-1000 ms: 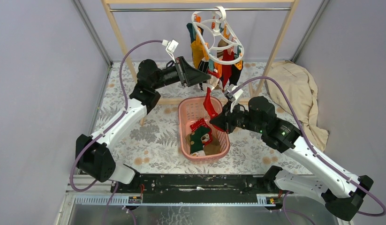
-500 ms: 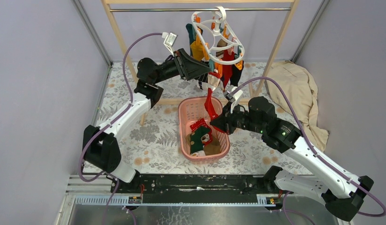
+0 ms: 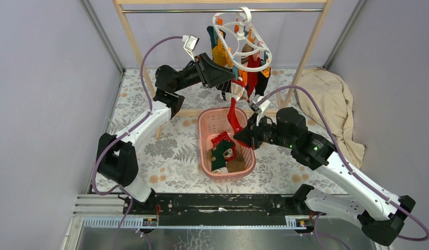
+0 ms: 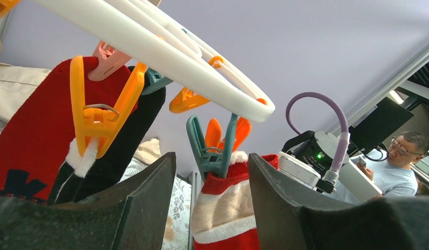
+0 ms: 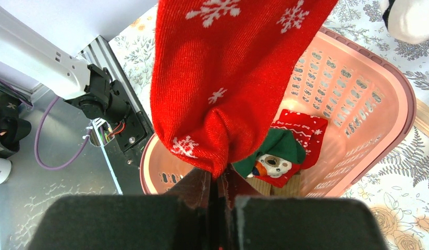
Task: Remove the socks clipped to the hanger
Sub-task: Remove the sock from the hanger.
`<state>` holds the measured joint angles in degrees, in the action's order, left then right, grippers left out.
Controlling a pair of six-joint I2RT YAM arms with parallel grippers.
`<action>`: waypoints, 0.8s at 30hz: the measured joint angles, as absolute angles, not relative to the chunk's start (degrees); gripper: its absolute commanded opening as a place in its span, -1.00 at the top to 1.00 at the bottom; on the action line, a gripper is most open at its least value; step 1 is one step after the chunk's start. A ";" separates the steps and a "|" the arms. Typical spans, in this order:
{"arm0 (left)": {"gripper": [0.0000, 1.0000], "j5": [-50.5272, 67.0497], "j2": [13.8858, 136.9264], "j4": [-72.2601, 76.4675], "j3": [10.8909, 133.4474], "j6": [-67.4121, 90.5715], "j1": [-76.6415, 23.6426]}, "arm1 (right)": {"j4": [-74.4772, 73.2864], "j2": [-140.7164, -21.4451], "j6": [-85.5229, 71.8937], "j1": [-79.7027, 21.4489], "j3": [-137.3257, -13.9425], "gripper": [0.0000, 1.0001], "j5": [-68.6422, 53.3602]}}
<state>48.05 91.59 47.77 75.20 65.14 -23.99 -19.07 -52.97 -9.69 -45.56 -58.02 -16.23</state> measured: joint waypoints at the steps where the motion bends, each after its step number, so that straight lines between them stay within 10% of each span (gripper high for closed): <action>1: -0.20 48.05 91.94 48.49 75.33 65.58 -23.99 | -19.07 -52.97 -9.72 -45.56 -58.02 1.00 -16.23; 24: -0.15 47.03 95.50 58.52 77.14 71.16 -23.99 | -19.05 -52.99 -9.65 -45.45 -57.98 1.00 -17.26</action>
